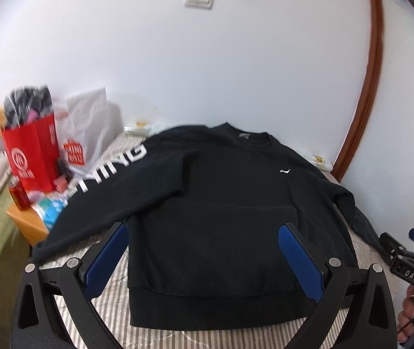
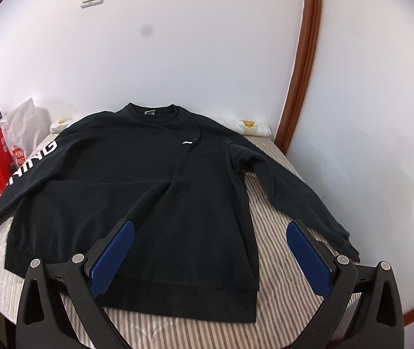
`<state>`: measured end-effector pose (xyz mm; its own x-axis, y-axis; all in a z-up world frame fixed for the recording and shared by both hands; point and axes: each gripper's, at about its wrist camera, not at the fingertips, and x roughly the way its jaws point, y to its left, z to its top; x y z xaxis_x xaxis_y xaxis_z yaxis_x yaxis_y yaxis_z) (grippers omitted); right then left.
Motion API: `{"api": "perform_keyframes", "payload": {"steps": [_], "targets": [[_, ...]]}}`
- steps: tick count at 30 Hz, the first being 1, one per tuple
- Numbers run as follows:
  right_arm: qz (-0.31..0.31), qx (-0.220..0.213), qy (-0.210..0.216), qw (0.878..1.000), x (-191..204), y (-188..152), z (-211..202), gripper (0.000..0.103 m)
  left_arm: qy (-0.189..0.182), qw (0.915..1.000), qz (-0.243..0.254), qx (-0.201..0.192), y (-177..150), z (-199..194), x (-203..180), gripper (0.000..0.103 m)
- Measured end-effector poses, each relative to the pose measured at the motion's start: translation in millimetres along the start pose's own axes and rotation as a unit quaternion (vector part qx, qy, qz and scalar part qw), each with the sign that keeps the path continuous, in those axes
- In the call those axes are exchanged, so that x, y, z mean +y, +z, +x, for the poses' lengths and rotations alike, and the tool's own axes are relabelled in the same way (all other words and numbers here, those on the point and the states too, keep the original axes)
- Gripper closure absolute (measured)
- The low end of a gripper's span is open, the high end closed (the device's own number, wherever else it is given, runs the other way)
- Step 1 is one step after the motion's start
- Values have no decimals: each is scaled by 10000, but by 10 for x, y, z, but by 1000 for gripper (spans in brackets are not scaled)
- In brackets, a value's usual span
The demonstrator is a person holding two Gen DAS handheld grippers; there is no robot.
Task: Fold small clothes
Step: 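Grasp the lettered sleeve side with the left tool and fold it over the body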
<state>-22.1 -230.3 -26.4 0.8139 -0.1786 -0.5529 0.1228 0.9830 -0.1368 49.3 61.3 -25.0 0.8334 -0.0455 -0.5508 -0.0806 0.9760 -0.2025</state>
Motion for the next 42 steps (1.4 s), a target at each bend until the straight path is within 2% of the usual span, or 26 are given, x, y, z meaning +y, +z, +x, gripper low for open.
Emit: {"api": "perform_keyframes", "payload": {"steps": [2, 7, 11, 15, 19, 24, 32, 35, 36, 37, 38, 39, 40, 42], "targets": [[-38, 82, 93, 9999, 43, -14, 123, 0, 153, 9996, -210, 62, -32, 113, 158, 0], [-2, 363, 440, 9984, 161, -76, 441, 0, 232, 9962, -737, 405, -135, 411, 559, 0], [150, 699, 765, 9945, 282, -157, 697, 0, 193, 9899, -1238, 665, -289, 573, 930, 1], [150, 738, 839, 9936, 403, -211, 818, 0, 142, 9822, -1668, 847, -412, 727, 1251, 7], [99, 748, 884, 9932, 515, -222, 908, 0, 43, 9738, -2127, 809, -489, 849, 1533, 10], [-41, 908, 773, 9929, 634, -260, 1012, 0, -102, 9530, -2928, 770, -569, 1019, 1836, 23], [-310, 1048, 598, 9922, 650, -288, 1124, 0, -139, 9391, -3386, 570, -502, 1170, 1993, 27], [-383, 1089, 568, 9917, 630, -289, 1173, 1, 205, 9385, -3404, 538, -458, 1217, 2021, 41], [-403, 1093, 563, 9916, 620, -290, 1188, 1, 411, 9375, -3415, 526, -443, 1231, 2033, 51], [-433, 1103, 545, 9915, 603, -288, 1215, 1, 614, 9378, -3371, 552, -425, 1246, 2035, 64], [-440, 1104, 534, 9915, 583, -284, 1237, 1, 821, 9390, -3284, 608, -398, 1264, 2031, 71], [-435, 1107, 528, 9915, 559, -279, 1257, 1, 996, 9405, -3175, 688, -368, 1291, 2026, 83], [-413, 1108, 523, 9916, 522, -264, 1280, 1, 1065, 9412, -3122, 729, -342, 1304, 2026, 89], [-351, 1073, 536, 9922, 440, -225, 1305, 1, 1189, 9427, -3035, 717, -253, 1289, 1996, 93]]}}
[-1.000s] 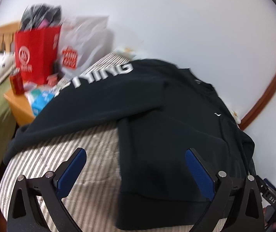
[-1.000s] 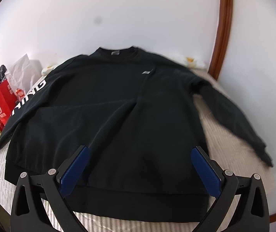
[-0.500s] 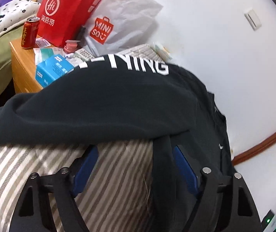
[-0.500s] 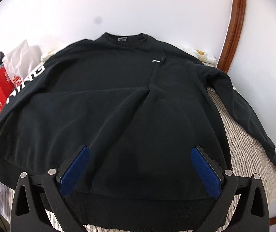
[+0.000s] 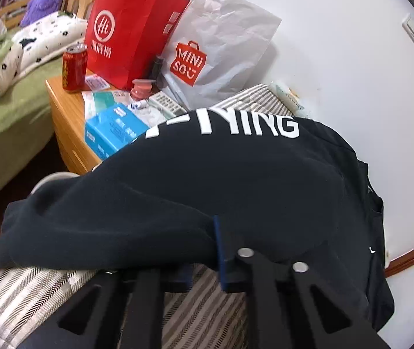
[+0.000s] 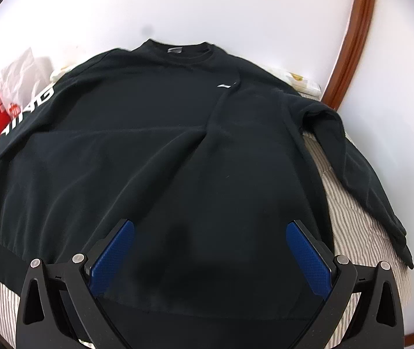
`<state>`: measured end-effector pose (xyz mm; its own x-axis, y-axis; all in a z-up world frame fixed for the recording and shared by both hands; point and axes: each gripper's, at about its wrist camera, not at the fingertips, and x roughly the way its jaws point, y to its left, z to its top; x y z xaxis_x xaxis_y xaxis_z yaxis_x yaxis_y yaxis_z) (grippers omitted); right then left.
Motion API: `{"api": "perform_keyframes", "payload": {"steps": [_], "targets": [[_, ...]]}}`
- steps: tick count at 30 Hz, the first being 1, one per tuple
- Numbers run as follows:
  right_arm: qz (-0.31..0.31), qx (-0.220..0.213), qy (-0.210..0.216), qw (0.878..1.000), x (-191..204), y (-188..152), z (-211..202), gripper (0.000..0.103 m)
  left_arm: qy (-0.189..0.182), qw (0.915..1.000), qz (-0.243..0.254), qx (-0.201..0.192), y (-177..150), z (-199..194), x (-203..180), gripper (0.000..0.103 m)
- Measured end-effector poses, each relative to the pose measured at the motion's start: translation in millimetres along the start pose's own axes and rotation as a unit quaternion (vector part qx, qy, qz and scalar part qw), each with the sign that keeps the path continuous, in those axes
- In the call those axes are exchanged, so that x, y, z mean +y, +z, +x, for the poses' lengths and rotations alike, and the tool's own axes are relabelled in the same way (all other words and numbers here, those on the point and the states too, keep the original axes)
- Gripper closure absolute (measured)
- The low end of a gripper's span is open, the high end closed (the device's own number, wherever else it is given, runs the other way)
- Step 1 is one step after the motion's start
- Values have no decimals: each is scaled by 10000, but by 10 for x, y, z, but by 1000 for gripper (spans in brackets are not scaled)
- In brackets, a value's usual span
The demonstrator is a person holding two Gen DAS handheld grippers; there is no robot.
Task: Fold small clothes
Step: 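Grasp the lettered sleeve side with the left tool and fold it over the body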
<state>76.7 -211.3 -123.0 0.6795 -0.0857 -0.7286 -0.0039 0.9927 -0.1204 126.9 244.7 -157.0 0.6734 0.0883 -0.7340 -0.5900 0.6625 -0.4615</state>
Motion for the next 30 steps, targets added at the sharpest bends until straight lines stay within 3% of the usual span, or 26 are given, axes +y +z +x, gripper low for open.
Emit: {"api": "perform_keyframes", "payload": {"steps": [5, 9, 14, 17, 21, 30], "targets": [[187, -135, 53, 9997, -261, 154, 39, 0, 101, 9973, 552, -483, 149, -298, -443, 95], [130, -312, 54, 9994, -389, 261, 48, 1, -268, 9889, 1177, -862, 238, -530, -1133, 95], [101, -465, 22, 9989, -573, 340, 20, 1, -709, 9722, 2027, -937, 145, -539, -2058, 95], [154, -516, -5, 9986, -750, 309, 2, 0, -831, 9591, 2587, -796, -58, -391, -2602, 95], [337, -526, -371, 9974, -1110, 172, 36, 1, -925, 9417, 3201, -464, -455, -80, -3113, 95], [724, -212, -797, 9940, -1738, -187, 124, 0, -919, 9253, 3639, 539, -1092, 420, -3521, 95]]}}
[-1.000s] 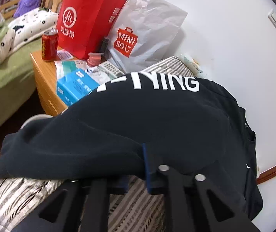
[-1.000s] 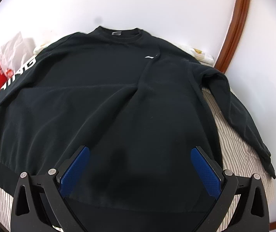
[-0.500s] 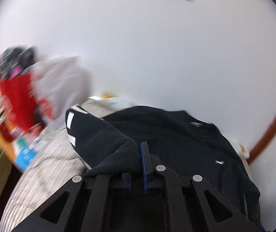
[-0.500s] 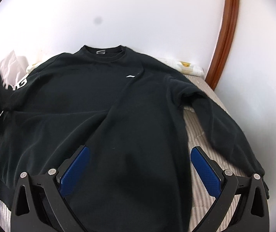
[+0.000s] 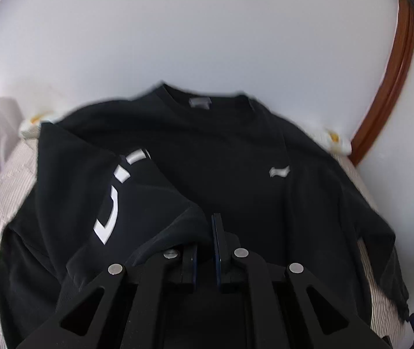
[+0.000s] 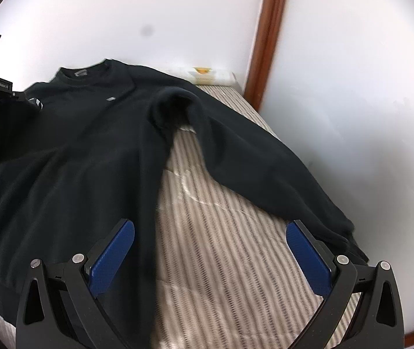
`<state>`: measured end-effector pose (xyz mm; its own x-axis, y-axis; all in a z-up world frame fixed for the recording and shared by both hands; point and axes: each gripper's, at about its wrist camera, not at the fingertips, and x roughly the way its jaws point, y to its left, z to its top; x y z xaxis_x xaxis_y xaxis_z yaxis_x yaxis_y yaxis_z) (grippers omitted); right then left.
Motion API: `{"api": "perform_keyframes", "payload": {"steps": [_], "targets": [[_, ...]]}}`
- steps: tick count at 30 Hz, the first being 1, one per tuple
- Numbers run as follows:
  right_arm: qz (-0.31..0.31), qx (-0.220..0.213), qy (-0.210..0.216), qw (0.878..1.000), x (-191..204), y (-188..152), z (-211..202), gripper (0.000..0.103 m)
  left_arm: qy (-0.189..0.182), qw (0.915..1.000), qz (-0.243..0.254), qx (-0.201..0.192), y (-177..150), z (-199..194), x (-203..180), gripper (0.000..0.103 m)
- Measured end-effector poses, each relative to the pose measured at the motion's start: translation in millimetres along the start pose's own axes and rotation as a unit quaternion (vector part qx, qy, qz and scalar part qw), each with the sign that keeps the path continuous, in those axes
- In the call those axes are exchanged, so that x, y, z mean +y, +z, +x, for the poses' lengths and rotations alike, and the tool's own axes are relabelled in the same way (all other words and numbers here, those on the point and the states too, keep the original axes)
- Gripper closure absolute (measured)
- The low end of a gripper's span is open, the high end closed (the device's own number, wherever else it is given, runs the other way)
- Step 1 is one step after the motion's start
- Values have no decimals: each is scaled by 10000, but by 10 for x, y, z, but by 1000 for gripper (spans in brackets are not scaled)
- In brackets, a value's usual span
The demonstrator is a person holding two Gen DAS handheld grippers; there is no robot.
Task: Fold small clothes
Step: 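Grasp the lettered sleeve side with the left tool and fold it over the body, then grasp the ribbed cuff of the other sleeve with the right tool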
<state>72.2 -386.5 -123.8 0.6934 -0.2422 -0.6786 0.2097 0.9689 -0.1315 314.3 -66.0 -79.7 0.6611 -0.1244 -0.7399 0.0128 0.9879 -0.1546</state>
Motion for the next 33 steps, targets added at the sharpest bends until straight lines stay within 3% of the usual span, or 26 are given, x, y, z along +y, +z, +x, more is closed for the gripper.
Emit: {"api": "perform_keyframes", "payload": {"steps": [5, 8, 12, 15, 18, 20, 24, 27, 33], "targets": [[-66, -26, 33, 10000, 12, -2, -24, 1, -190, 9994, 99, 261, -149, -72, -54, 93], [-178, -203, 107, 9996, 148, 87, -114, 1, -363, 9992, 40, 174, -275, -348, 92, 83], [-420, -432, 406, 9974, 420, 237, -235, 8, -209, 9997, 114, -103, -507, -712, 377, 38], [-567, -510, 725, 9945, 697, 386, -274, 14, 78, 9996, 49, -268, -694, -951, 723, 38], [-792, -503, 987, 9907, 1076, 545, -227, 33, 533, 9983, -169, -142, -872, -1057, 1133, 38], [-1010, -441, 1159, 9871, 1388, 642, -170, 40, 828, 9961, -312, 11, -991, -1074, 1417, 38], [-1482, -417, 1768, 9721, 2054, 783, -91, 40, 955, 9933, -596, 268, -1231, -1078, 1864, 38], [-1753, -395, 2212, 9585, 2509, 810, -71, 27, 898, 9928, -691, 378, -1377, -1027, 2032, 38], [-2307, -39, 2639, 9365, 3321, 749, 113, 25, 718, 9954, -523, 350, -1512, -896, 2017, 38]]}}
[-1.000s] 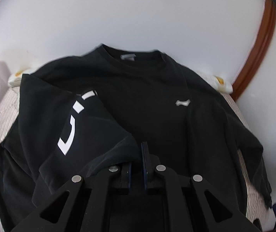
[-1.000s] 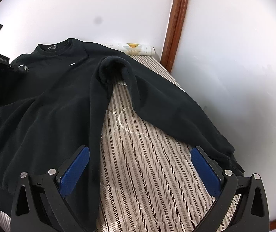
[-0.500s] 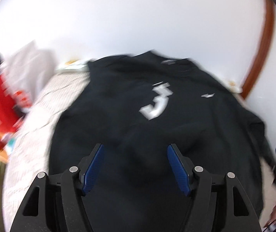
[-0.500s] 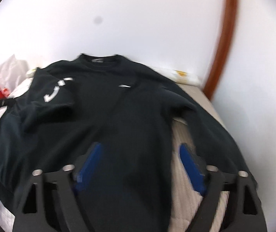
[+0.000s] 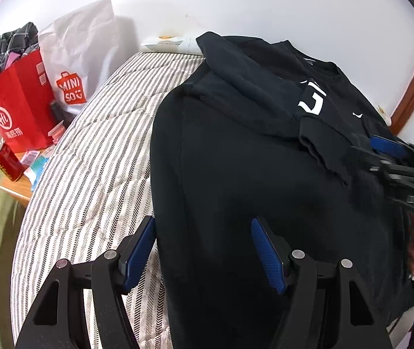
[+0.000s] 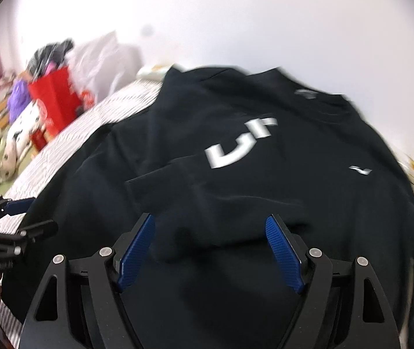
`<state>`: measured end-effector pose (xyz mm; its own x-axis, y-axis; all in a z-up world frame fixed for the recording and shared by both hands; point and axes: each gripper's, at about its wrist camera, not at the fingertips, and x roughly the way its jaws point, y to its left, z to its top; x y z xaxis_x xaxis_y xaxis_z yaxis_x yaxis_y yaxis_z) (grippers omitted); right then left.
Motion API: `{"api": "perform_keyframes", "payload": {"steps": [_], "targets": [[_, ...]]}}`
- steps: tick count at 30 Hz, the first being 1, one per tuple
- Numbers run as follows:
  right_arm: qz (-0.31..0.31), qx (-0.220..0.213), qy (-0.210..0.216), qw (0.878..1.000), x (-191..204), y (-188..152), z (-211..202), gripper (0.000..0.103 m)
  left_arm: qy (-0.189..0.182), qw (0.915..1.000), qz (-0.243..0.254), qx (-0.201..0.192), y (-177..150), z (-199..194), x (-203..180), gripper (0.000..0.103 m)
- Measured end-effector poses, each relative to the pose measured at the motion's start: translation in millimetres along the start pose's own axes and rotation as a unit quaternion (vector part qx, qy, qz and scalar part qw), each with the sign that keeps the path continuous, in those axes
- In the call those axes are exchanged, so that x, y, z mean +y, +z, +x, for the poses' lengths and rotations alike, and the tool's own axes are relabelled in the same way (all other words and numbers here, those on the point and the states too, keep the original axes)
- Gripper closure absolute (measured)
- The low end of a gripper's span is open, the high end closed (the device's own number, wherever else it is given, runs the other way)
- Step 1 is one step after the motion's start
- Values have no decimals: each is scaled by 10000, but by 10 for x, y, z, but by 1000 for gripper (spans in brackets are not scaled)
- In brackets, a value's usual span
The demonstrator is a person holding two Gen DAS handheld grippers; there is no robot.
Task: Fold small clothes
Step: 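Grasp the ribbed cuff of the other sleeve with the right tool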
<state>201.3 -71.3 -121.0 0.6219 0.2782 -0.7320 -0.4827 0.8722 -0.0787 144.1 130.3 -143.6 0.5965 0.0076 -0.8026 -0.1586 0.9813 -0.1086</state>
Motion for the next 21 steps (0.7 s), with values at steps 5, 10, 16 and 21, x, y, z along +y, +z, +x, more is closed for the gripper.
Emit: {"api": "perform_keyframes", "payload": {"steps": [5, 10, 16, 21], "targets": [[-567, 182, -239, 9979, 379, 25, 361, 22, -34, 10000, -67, -5, -59, 83, 68, 36], [-524, 136, -384, 9978, 358, 30, 508, 55, 125, 9998, 37, -131, -93, 93, 27, 32], [-9, -190, 116, 9998, -48, 151, 196, 76, 289, 9993, 108, -229, -114, 107, -6, 30], [525, -541, -325, 9966, -630, 225, -41, 80, 308, 9992, 107, -238, -121, 111, -8, 29]]}}
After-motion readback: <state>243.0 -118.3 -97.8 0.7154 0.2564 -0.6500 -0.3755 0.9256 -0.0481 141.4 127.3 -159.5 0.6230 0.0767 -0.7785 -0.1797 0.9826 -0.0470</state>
